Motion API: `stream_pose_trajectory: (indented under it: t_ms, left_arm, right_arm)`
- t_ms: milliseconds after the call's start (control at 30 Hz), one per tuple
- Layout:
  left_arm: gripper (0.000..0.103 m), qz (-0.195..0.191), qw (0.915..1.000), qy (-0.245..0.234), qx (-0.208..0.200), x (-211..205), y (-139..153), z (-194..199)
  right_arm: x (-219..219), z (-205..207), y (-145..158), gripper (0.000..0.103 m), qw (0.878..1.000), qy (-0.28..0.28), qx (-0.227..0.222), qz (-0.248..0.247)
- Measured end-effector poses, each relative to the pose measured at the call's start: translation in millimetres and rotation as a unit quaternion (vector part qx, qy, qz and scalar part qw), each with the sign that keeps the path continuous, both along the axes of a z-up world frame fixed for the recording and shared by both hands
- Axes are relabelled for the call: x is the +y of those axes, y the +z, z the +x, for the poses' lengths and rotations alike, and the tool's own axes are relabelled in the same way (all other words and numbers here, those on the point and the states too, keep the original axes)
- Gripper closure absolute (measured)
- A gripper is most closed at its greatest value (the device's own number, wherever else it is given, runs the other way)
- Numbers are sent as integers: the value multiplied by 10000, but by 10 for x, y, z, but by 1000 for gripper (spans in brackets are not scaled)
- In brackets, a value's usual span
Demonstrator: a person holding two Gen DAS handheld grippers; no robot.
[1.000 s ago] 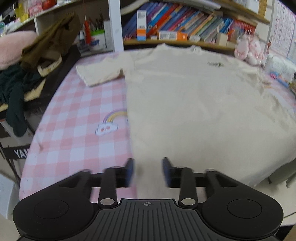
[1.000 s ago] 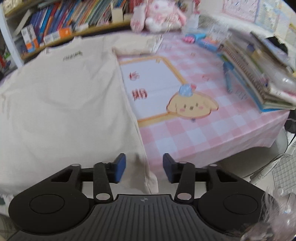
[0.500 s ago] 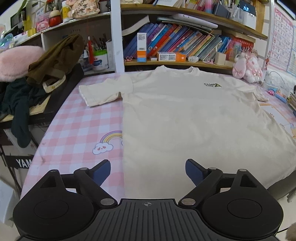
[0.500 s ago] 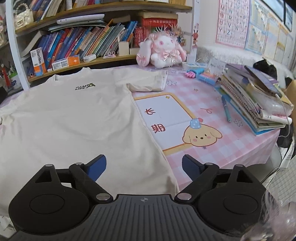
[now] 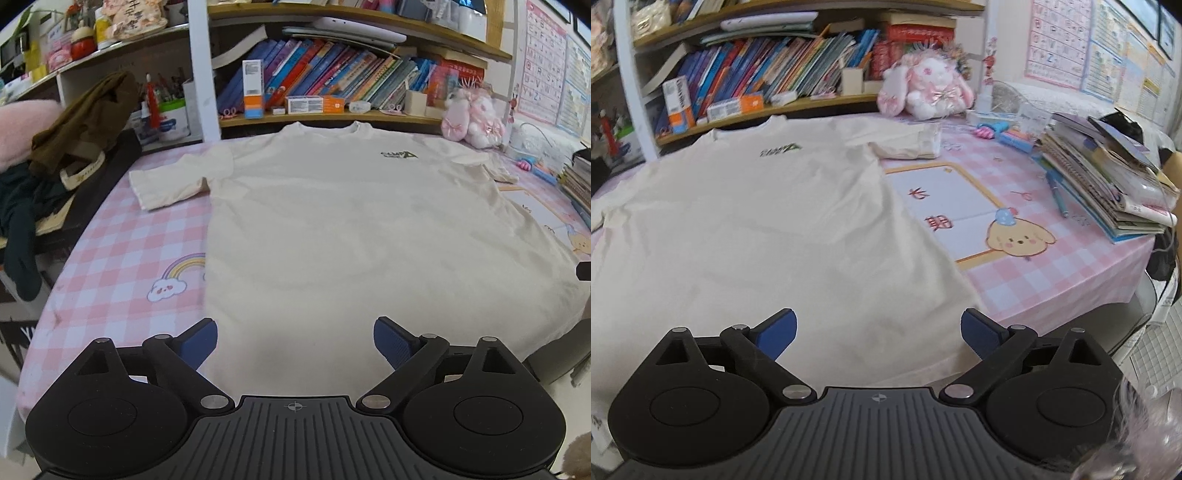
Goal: Fold clothes
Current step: 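Release the shirt edge from the right gripper and withdraw, then grasp the sleeve nearest the right gripper at its cuff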
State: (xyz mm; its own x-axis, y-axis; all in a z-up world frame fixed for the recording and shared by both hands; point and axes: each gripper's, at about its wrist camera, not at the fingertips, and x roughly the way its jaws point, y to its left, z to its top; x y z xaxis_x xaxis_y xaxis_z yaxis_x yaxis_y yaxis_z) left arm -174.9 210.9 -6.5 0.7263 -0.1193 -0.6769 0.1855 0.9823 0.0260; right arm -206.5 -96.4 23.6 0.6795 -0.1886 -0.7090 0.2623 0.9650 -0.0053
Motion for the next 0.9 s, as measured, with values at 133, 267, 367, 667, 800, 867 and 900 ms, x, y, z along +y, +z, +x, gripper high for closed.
stream_pose_trajectory:
  t_ms: [133,267,367,667,800,867,900]
  left_arm:
    - [9,-40,10000,33,34,-10,-10,65]
    - [9,-29,10000,66,49,-52,-15,144]
    - [9,7,10000,51,43,-113,-17,203]
    - [9,207,9996,173,22,-375,-7,445]
    - [9,245,9992,321,45,-587,-25,578]
    - [9,243,9989,395,80,-753,-10,644]
    - [9,240,9988,425,99,-837,3,676]
  right_arm:
    - [-12,37,14,5,10000,-43,-59,-34]
    - [-63,107,9,5,9999,-113,-79,23]
    - [-93,186,13,5,9999,-62,-124,8]
    - [-330,576,-20,5,9996,83,-228,148]
    - [-505,778,-57,5,9992,230,-239,226]
    - [-628,889,-77,5,9988,349,-228,265]
    - [-691,944,-82,5,9986,401,-206,294]
